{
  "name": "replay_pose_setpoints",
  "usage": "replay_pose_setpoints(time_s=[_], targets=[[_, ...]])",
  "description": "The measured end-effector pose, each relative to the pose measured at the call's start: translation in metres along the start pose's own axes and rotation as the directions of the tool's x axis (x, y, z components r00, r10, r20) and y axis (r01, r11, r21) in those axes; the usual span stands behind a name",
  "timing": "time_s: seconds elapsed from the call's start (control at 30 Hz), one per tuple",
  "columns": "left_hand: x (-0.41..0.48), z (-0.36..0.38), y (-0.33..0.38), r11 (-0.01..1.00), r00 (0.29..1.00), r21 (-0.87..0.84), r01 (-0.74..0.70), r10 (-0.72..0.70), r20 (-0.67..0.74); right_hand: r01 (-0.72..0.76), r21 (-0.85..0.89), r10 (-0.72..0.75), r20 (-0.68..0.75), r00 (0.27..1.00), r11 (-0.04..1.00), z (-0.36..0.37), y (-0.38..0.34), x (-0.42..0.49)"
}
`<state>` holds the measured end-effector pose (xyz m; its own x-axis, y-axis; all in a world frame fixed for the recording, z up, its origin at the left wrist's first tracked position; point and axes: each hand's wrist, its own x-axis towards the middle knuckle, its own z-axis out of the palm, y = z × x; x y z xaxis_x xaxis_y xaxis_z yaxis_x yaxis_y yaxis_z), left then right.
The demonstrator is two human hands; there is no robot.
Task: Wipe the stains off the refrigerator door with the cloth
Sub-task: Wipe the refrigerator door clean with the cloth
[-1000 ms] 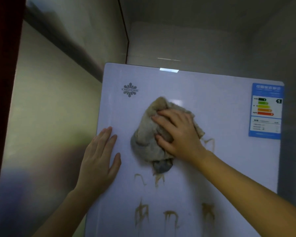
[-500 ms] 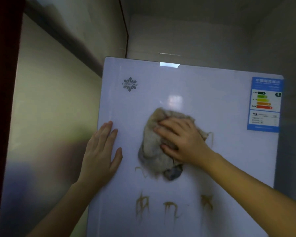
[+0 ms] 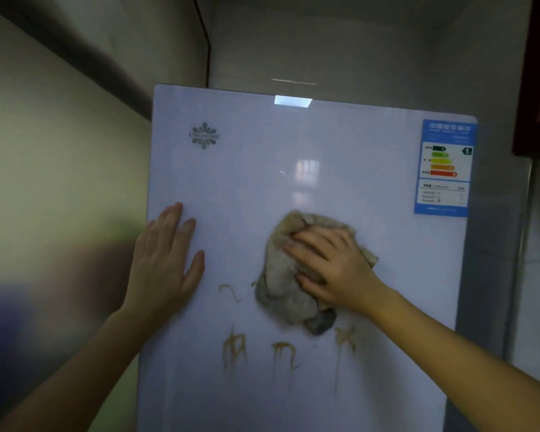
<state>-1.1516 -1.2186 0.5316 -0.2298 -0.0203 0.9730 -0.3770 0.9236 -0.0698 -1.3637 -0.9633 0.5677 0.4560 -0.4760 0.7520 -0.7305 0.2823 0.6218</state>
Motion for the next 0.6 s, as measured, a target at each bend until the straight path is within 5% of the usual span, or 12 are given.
replay_pose_setpoints(time_s=[0.1,0.37,0.53,0.6], targets=[[0.008,0.004,0.002,0.987,0.988,0.029,-0.157,0.157,-0.003,0.083,-0.029,-0.082,0.035,0.996,0.996,-0.004,0.012,-0.003],[0.007,0.012,0.015,0.996,0.996,0.011,-0.09,0.09,-0.022,-0.333,0.032,0.334,-0.137,0.933,0.942,-0.014,0.031,0.008],[0.006,0.014,0.016,0.996,0.996,0.004,-0.086,0.086,-0.029,0.036,-0.041,-0.035,0.026,0.999,0.999,-0.009,0.023,-0.019],[0.006,0.015,0.015,0.996,0.996,0.001,-0.09,0.09,-0.021,0.032,-0.065,-0.031,0.024,0.999,0.997,-0.016,0.038,-0.02]])
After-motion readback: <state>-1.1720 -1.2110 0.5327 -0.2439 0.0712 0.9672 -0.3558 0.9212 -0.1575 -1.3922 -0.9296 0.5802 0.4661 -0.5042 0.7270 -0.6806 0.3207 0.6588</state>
